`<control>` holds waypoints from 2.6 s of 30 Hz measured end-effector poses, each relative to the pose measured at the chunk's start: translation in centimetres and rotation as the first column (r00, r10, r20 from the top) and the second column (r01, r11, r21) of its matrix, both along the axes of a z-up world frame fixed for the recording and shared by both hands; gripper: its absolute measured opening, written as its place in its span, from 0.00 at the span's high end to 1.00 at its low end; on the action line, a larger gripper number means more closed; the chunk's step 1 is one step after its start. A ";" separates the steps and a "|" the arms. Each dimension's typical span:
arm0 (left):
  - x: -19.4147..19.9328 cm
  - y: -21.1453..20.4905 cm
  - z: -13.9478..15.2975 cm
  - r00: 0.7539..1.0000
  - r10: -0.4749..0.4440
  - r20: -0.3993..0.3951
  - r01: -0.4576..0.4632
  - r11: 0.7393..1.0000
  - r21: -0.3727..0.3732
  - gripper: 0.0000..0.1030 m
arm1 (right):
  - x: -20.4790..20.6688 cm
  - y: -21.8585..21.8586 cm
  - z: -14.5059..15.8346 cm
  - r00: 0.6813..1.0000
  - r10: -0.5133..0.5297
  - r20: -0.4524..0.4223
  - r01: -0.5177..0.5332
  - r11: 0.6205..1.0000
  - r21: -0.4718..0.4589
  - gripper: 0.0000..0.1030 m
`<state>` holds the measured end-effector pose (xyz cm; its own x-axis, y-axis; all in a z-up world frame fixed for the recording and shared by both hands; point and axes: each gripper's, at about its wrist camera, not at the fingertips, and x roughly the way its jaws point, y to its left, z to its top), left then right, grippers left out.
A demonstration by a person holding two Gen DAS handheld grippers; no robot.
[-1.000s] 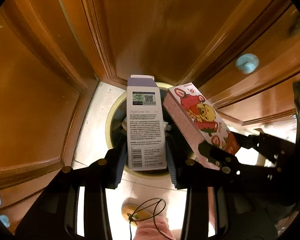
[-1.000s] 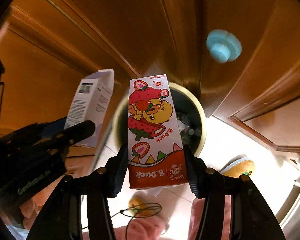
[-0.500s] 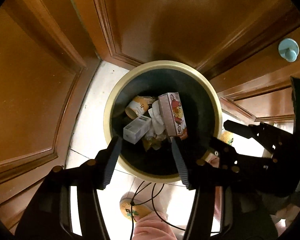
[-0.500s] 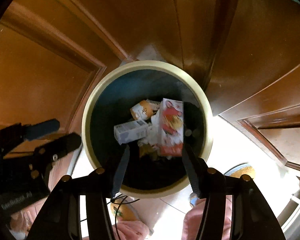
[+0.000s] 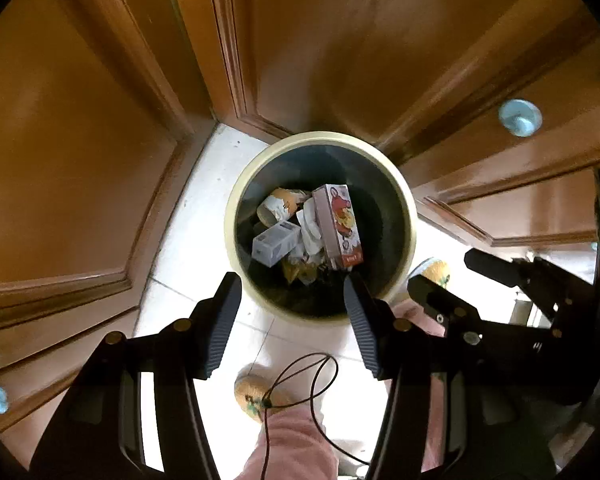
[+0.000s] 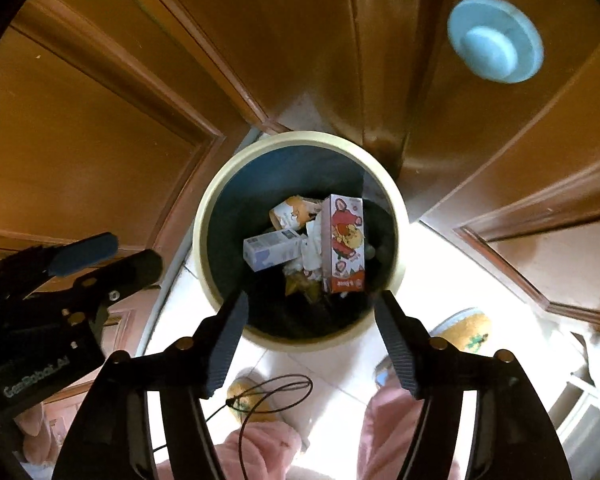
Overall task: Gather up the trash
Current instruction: 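Raise both open tools back toward the counter corner, then grasp the patterned wrapper with the right tool while the left tool reaches the clear bottle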
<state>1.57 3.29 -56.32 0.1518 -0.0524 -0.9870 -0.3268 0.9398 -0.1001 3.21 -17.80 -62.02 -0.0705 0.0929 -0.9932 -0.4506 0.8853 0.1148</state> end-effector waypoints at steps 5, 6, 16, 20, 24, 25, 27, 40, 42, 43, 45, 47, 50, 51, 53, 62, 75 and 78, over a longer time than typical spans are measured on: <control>-1.3 -0.4 6.8 1.000 0.003 0.030 -0.003 1.000 0.007 0.51 | -0.2 0.5 6.1 1.000 0.001 0.006 -0.001 1.000 0.003 0.35; -1.5 -0.5 8.5 0.999 0.008 0.041 -0.008 1.000 0.007 0.51 | -0.2 0.6 7.4 1.000 0.006 0.011 -0.006 1.000 0.007 0.35; -2.7 -1.4 26.8 0.978 0.011 0.207 -0.019 0.999 0.035 0.51 | -0.1 2.5 26.0 0.990 0.046 0.137 -0.058 0.995 0.081 0.32; -2.4 -2.0 33.4 0.961 -0.015 0.277 -0.003 0.998 0.065 0.51 | 0.4 2.6 33.5 0.977 0.030 0.210 -0.056 0.992 0.115 0.31; -1.7 -3.0 39.9 0.942 -0.036 0.334 0.002 0.995 0.102 0.51 | 1.2 2.9 40.7 0.964 0.020 0.266 -0.067 0.984 0.167 0.30; -1.3 -3.2 41.3 0.937 -0.043 0.346 0.004 0.994 0.111 0.51 | 1.5 2.9 42.1 0.960 0.017 0.278 -0.068 0.982 0.175 0.30; -0.6 -3.5 44.0 0.926 -0.054 0.374 0.010 0.993 0.119 0.51 | 2.2 2.8 45.3 0.952 0.011 0.305 -0.074 0.978 0.197 0.30; 9.5 -6.8 55.8 0.887 -0.137 0.441 0.060 0.981 0.183 0.51 | 13.5 -0.8 60.4 0.894 -0.036 0.447 -0.101 0.955 0.278 0.30; 12.0 -7.4 57.0 0.883 -0.158 0.443 0.075 0.977 0.200 0.51 | 16.6 -2.1 62.5 0.884 -0.051 0.465 -0.096 0.953 0.286 0.30; 13.5 -7.7 57.9 0.882 -0.166 0.441 0.081 0.975 0.205 0.51 | 18.2 -2.9 63.4 0.880 -0.057 0.472 -0.095 0.952 0.292 0.30; 16.2 -8.1 59.3 0.882 -0.173 0.438 0.089 0.975 0.205 0.51 | 21.9 -4.4 65.3 0.873 -0.066 0.482 -0.091 0.951 0.295 0.30; 19.1 -8.4 60.9 0.882 -0.173 0.439 0.092 0.976 0.199 0.51 | 25.6 -5.6 67.1 0.870 -0.066 0.488 -0.085 0.956 0.280 0.30; 23.9 -8.6 62.3 0.884 -0.167 0.436 0.094 0.978 0.185 0.48 | 31.6 -7.2 69.8 0.869 -0.050 0.492 -0.091 0.961 0.259 0.30; 25.7 -8.6 62.7 0.885 -0.165 0.435 0.095 0.979 0.178 0.46 | 33.8 -7.5 70.4 0.867 -0.046 0.497 -0.091 0.964 0.248 0.30; 28.7 -8.6 63.3 0.884 -0.161 0.438 0.093 0.981 0.171 0.44 | 37.7 -8.1 71.1 0.866 -0.041 0.499 -0.089 0.968 0.234 0.30; 42.9 -9.3 60.0 0.903 -0.191 0.385 0.117 0.971 0.206 0.44 | 54.5 -7.4 65.3 0.893 -0.064 0.445 -0.038 0.976 0.217 0.30; 53.4 -8.6 52.6 0.925 -0.198 0.325 0.147 0.973 0.176 0.44 | 62.6 -5.1 48.8 0.947 -0.038 0.319 -0.022 0.983 0.182 0.30; 54.3 -8.1 51.6 0.927 -0.205 0.314 0.155 0.972 0.179 0.44 | 62.8 -4.2 46.2 0.948 -0.028 0.316 -0.028 0.985 0.172 0.30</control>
<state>55.90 -4.86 -4.75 0.4702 0.0337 -0.8819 -0.1234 0.9920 -0.0279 66.01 -21.99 -15.83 0.2441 0.2648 -0.9329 -0.4887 0.8645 0.1175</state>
